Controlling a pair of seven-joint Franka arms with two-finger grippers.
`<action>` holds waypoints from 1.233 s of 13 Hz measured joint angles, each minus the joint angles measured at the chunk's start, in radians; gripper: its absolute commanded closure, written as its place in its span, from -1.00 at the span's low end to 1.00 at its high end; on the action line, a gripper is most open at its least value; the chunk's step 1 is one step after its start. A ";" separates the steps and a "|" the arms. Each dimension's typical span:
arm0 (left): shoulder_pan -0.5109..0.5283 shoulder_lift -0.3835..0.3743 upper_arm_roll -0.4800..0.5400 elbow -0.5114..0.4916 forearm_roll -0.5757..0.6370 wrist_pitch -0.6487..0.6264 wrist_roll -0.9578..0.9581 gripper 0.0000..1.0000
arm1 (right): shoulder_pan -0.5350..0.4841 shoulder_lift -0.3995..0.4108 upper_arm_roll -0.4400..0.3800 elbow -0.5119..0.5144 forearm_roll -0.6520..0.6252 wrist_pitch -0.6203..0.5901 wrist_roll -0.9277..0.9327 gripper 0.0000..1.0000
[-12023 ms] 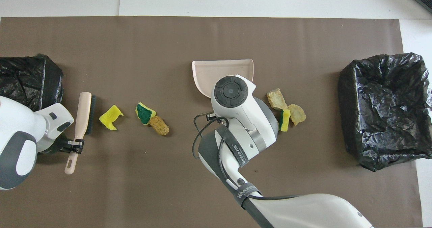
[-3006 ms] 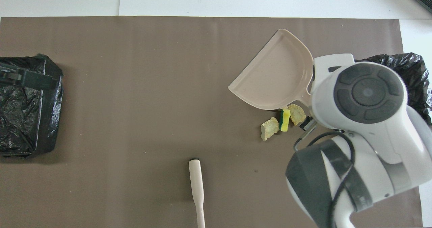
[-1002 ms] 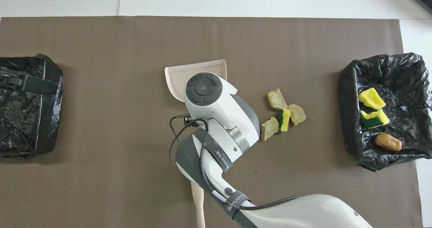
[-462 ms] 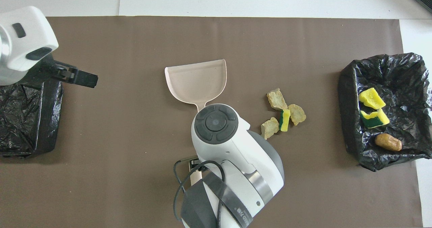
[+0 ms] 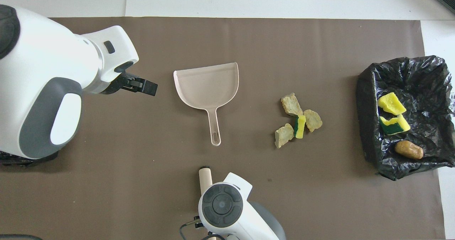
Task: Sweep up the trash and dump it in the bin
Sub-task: 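Grasp the dustpan handle with the left gripper while the right gripper reaches the brush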
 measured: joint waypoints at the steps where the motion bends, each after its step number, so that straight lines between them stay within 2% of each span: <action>1: -0.033 0.010 -0.001 -0.025 0.000 0.038 -0.045 -1.00 | 0.026 0.000 0.000 -0.012 0.008 0.004 0.014 -1.00; 3: -0.112 0.046 -0.002 -0.082 0.000 0.125 -0.153 -1.00 | 0.066 -0.001 0.000 -0.030 0.025 0.015 0.039 -1.00; 7: -0.252 0.186 -0.002 -0.130 0.000 0.295 -0.342 -1.00 | 0.101 0.011 0.000 -0.093 0.029 0.139 0.041 -1.00; 8: -0.265 0.202 -0.001 -0.146 0.000 0.326 -0.356 -1.00 | 0.115 0.016 0.000 -0.098 0.029 0.146 0.041 -0.91; 12: -0.270 0.208 0.001 -0.190 0.000 0.360 -0.373 -1.00 | 0.130 0.019 -0.001 -0.099 0.029 0.151 0.041 1.00; 16: -0.270 0.209 0.001 -0.193 0.000 0.364 -0.386 -1.00 | 0.130 0.019 -0.001 -0.099 0.029 0.151 0.041 1.00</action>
